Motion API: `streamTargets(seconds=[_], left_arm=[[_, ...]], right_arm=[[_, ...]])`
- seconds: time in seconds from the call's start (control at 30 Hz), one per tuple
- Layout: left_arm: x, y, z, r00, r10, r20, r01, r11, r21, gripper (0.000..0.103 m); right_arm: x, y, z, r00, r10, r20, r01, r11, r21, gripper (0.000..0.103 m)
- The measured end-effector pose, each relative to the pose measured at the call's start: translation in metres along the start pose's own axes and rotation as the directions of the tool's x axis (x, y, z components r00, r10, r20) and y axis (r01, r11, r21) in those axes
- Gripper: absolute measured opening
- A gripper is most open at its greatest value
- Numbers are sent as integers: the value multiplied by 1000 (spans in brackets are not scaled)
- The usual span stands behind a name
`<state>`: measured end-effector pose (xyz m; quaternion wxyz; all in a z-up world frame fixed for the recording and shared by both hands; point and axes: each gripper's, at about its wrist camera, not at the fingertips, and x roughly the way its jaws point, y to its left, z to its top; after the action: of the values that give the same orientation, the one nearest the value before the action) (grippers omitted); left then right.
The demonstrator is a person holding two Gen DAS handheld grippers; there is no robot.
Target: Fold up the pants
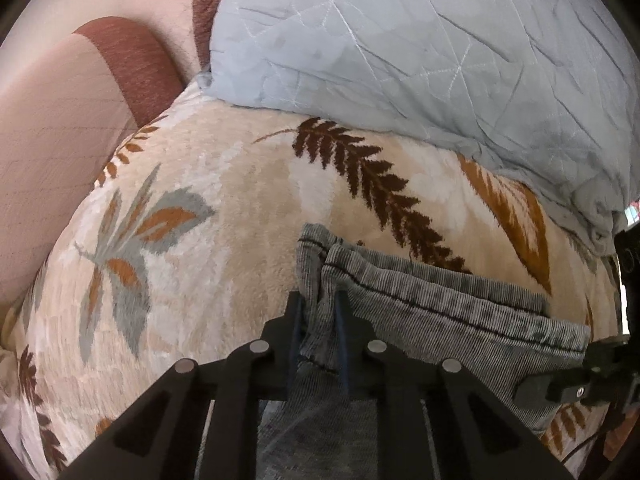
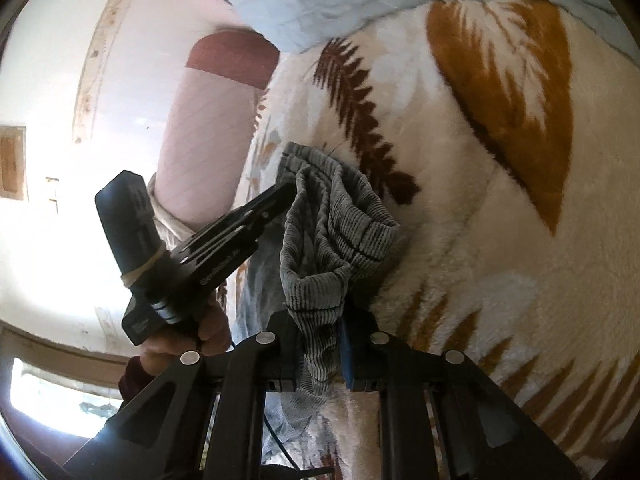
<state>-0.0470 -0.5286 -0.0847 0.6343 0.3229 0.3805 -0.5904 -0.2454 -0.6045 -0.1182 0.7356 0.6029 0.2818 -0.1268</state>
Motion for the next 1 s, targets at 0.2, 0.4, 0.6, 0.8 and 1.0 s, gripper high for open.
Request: streamTargets(seconds=[0.2,0.4,0.6,0.8,1.0], left_arm=[[-18,8,-2,998,-9,62,12,998,-59,16],[-55,22,-11,989,1,151,18,992,-126,15],[-98,40,-38,975,35,220,9,981,-195,15],[-133,57,-81,964,74,254,-3,963,-268,15],[-146,75,-136,964,107,245,-15,937,-348,15]], right_arm=[[-3,17,-6,1000,-17,23,19,996,-86,13],[-5,34,-15,999,-6,44,13,986,-166,13],[-5,63,-32,998,57,37,-45,963,-264,13],[9,99,-65,993,113,-20,-112,919,-377,13],[44,115,-103,984,97,-150,-153,891,-428,13]])
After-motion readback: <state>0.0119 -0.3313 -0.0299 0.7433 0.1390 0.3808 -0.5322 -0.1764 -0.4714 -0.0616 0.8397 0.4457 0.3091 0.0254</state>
